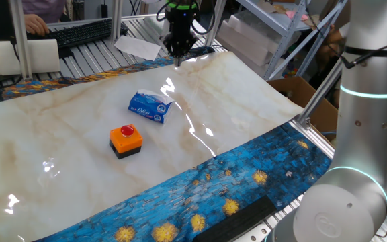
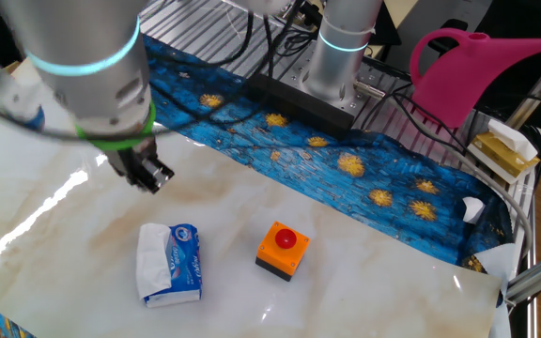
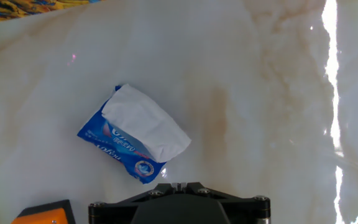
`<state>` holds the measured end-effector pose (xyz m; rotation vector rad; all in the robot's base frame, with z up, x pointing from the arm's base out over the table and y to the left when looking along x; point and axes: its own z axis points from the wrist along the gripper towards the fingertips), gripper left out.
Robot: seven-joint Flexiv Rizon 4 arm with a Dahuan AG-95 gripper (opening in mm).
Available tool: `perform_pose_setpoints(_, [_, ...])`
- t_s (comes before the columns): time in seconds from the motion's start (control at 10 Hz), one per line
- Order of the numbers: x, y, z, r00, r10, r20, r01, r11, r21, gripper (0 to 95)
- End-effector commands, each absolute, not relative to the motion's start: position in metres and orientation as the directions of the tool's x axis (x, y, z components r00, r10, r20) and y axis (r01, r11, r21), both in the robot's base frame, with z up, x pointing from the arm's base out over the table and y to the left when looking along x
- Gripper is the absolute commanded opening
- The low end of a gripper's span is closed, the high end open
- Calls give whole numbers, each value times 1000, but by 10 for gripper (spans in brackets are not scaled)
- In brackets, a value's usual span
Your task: Pull out a napkin
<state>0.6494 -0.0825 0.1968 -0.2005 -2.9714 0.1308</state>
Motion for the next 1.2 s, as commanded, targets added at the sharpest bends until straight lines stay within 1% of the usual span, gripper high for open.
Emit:
perform_pose_setpoints(0.1, [650, -81, 185, -978, 144, 149, 131, 987, -98, 0])
perform_pose_setpoints(0.2, [651, -81, 182, -978, 143, 149, 129, 987, -98, 0])
perform_pose_setpoints(0.3, [653, -83, 171, -979, 138, 149, 124, 987, -98, 0])
perform_pose_setpoints(0.5, [655, -86, 160, -981, 123, 149, 110, 989, -98, 0])
perform_pose_setpoints(0.8, [654, -83, 155, -981, 129, 142, 115, 988, -100, 0])
perform_pose_setpoints(0.9, [654, -78, 150, -980, 140, 143, 126, 987, -100, 0])
perform_pose_setpoints(1.1, [654, -71, 134, -976, 168, 140, 155, 983, -101, 0])
perform_pose_setpoints(1.2, [656, -68, 120, -976, 171, 133, 159, 982, -99, 0])
